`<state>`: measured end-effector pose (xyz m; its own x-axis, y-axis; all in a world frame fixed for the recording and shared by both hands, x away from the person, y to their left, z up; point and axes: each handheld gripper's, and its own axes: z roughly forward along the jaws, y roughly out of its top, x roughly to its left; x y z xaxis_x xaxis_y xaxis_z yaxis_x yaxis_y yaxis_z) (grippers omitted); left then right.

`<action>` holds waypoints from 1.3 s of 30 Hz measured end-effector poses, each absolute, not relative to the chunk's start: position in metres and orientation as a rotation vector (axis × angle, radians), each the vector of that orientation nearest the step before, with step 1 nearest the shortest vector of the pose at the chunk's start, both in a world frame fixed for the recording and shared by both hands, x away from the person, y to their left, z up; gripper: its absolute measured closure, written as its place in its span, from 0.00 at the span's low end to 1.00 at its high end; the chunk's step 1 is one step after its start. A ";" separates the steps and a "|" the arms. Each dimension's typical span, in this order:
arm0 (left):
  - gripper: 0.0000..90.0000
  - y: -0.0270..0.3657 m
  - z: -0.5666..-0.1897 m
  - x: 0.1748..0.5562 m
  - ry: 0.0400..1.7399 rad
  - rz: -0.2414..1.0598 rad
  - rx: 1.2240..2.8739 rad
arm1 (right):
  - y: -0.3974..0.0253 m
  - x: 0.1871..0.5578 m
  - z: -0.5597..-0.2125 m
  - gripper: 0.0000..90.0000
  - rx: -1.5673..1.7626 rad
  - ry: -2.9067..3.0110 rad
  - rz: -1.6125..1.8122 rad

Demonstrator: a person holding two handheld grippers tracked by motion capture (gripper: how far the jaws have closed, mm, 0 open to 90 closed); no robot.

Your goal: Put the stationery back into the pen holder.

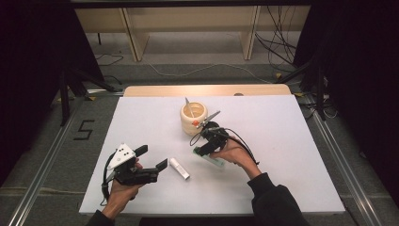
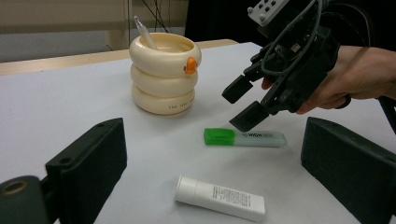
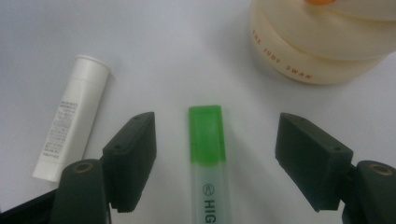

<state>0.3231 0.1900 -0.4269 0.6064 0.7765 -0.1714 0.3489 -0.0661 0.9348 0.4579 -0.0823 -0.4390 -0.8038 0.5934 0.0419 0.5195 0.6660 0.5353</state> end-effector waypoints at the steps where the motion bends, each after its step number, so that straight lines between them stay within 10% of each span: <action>1: 0.07 0.190 -0.427 0.323 0.943 0.455 1.664 | -0.082 0.457 -0.440 0.33 0.933 2.744 0.813; 39: 0.07 0.189 -0.427 0.323 0.941 0.458 1.665 | -0.075 0.460 -0.463 0.44 0.943 2.822 0.619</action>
